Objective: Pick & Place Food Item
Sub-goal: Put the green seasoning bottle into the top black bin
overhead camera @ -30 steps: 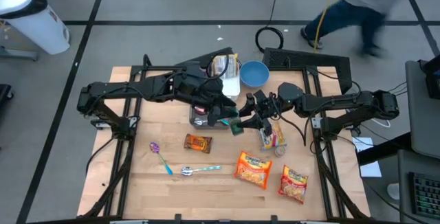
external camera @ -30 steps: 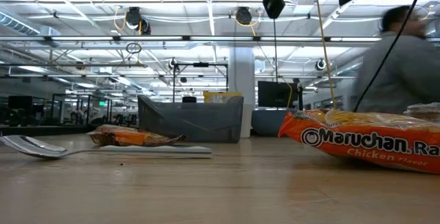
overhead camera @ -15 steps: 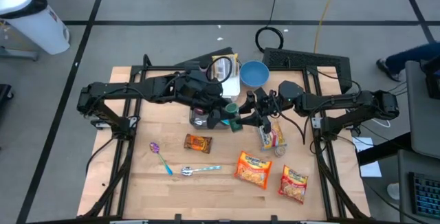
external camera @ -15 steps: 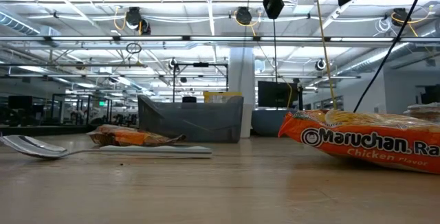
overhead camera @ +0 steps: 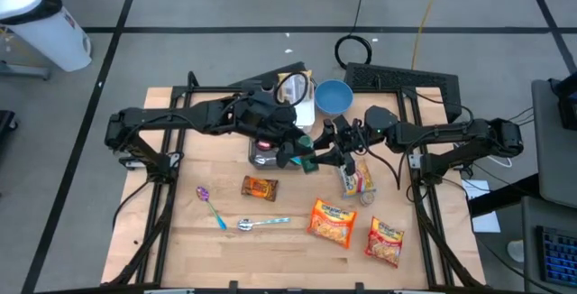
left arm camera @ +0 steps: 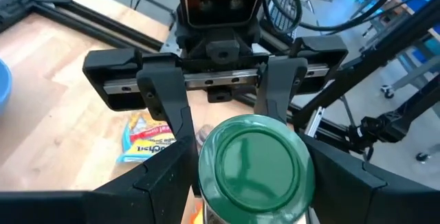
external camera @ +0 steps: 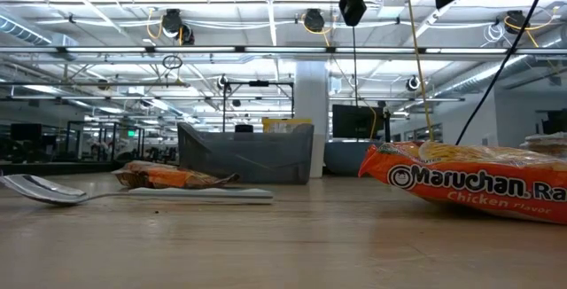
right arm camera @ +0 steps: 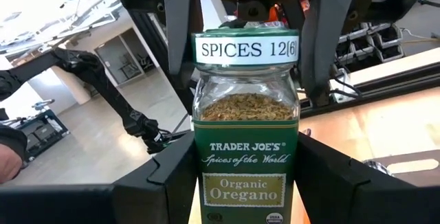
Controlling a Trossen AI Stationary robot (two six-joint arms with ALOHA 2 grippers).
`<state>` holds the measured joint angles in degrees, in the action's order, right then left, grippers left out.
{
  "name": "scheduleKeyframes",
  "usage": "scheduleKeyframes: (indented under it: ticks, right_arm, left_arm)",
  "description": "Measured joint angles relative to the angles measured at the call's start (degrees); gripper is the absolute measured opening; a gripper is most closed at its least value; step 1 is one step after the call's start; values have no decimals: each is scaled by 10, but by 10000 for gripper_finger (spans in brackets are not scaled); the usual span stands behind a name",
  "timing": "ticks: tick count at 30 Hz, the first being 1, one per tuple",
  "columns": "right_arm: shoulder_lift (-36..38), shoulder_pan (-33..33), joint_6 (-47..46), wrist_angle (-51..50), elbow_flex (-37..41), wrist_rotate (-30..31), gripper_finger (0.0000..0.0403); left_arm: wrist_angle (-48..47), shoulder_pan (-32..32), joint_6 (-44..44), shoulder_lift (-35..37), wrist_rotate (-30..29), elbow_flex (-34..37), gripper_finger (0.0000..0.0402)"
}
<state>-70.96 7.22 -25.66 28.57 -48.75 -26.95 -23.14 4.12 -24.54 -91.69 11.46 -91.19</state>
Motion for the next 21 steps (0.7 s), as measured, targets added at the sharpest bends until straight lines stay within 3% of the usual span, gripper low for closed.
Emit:
scheduleKeyframes:
  ticks: [6, 13, 21]
  right_arm:
    - [0, 0, 0, -4, 0, 1, 193]
    - [0, 1, -2, -8, 0, 3, 193]
    - [0, 7, -1, -8, 0, -3, 193]
  left_arm:
    - [-2, 6, -6, -3, 14, 0, 250]
    - [-3, 11, -6, -4, 24, 0, 211]
    - [-5, 11, -8, -4, 23, 0, 215]
